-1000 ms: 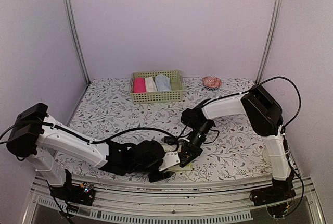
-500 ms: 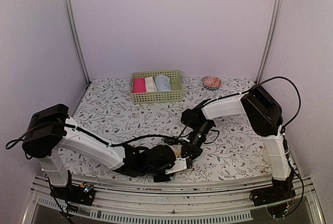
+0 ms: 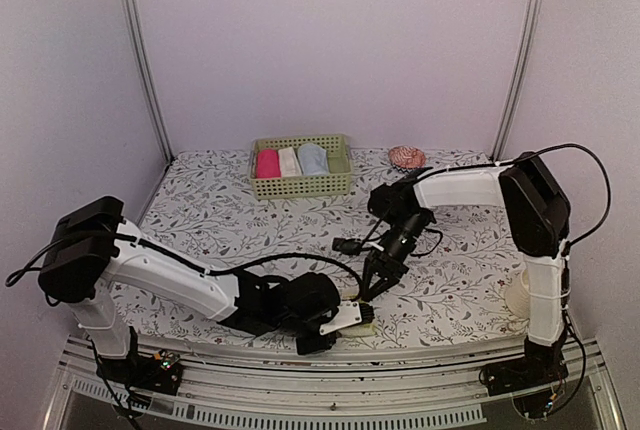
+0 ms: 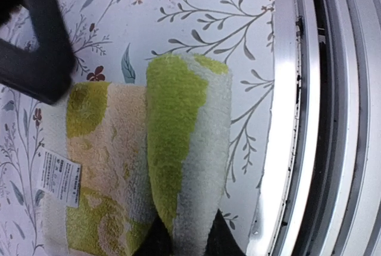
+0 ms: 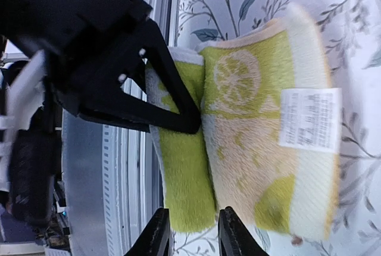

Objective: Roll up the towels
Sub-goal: Roll the towel at the center of the board.

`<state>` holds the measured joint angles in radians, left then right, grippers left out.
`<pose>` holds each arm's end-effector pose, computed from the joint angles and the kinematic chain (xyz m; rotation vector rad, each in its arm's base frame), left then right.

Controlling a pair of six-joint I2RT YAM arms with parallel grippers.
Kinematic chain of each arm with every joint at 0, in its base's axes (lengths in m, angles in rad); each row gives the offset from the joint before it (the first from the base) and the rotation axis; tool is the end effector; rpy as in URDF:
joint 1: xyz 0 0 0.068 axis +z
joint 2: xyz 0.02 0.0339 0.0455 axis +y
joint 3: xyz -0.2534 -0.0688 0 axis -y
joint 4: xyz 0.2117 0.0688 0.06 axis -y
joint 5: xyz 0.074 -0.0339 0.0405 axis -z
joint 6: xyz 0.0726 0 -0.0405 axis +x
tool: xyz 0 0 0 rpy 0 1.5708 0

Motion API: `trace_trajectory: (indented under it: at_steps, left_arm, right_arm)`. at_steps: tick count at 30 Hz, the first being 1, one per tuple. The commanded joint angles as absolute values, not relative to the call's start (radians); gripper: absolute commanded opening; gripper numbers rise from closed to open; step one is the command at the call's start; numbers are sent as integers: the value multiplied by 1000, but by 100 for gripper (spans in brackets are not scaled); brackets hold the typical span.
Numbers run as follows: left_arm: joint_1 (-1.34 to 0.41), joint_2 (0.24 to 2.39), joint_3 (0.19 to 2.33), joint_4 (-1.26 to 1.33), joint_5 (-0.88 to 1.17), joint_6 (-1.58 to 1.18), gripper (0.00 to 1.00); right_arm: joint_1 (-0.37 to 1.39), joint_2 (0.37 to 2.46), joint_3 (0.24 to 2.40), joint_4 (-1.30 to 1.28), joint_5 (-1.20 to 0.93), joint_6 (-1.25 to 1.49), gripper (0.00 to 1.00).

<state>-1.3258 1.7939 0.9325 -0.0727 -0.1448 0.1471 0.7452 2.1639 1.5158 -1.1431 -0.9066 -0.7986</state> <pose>0.0941 -0.3333 0.1218 1.6463 1.9054 -0.3093 0.2116 0.2730 0.1278 1.7534 -2.0071 -1.3038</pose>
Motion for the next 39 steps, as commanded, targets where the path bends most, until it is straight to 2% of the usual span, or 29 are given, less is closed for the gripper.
trace_trajectory:
  at_steps: [1, 6, 11, 16, 21, 28, 39]
  left_arm:
    - [-1322, 1821, 959, -156, -24, 71, 12]
    - [-1294, 1846, 994, -189, 109, 27, 12]
    - [-1227, 1868, 992, -159, 257, -40, 12]
    - [-1144, 1925, 974, -119, 410, -108, 12]
    - [-1116, 1998, 1021, -146, 453, -123, 12]
    - [-1054, 2050, 1026, -121, 585, -182, 16]
    - [-1039, 2055, 1037, -129, 589, -196, 21]
  right_arm:
    - [642, 1959, 1469, -1124, -881, -814, 31]
    - [574, 1739, 1319, -994, -870, -807, 31]
    - [574, 1460, 1081, -699, -774, -750, 32]
    - [617, 1342, 959, -619, -713, -783, 34]
    - [792, 1330, 870, -539, -539, -813, 41]
    - [1041, 1405, 801, -405, -311, -843, 43]
    - [1115, 1613, 824, -252, -156, -831, 44]
